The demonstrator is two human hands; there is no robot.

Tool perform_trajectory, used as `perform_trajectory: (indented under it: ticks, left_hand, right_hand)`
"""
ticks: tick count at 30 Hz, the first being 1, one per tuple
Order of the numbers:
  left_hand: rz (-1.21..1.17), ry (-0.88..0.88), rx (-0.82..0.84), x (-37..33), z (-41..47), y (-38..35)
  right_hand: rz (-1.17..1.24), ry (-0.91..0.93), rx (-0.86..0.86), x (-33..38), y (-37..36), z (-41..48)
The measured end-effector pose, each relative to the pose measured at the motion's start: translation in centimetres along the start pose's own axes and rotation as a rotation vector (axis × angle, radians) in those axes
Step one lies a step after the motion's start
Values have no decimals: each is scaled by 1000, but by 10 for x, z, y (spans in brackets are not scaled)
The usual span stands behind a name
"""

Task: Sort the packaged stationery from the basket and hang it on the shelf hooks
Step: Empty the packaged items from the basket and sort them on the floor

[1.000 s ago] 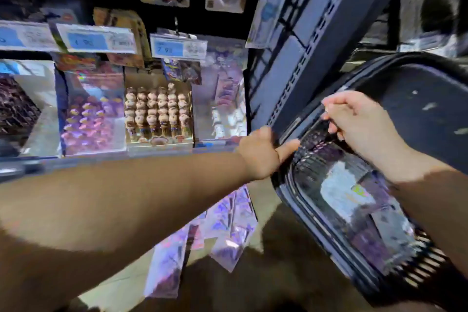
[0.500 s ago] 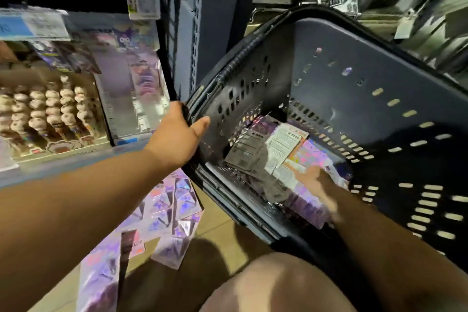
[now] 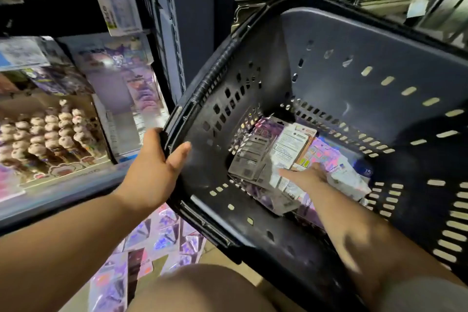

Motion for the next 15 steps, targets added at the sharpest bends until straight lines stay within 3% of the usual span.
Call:
perform_trajectory:
  ticks: [3,9,12,15]
  left_hand:
    - [19,0,-5,1,-2,-1]
    - [14,11,-9,6,-8,2]
    - [12,15,15,8,-10,2]
    - [15,11,24,11,-9,3]
  right_hand:
    - [-31,-36,-8,10,4,-1]
    - [-299,15,114,34,-4,3]
    - [-489,59,95,44,-5,-5]
    - [-460,84,120,47,-15,-4]
Point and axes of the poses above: each hand's wrist, its own z-axis towards the middle knuckle, its own y-axis out of the back of the hand, x = y × z, the point moved 2 cm from there along z, towards the middle knuckle, and after that the axes turned 3 degrees about y, right-handed, at the moved point
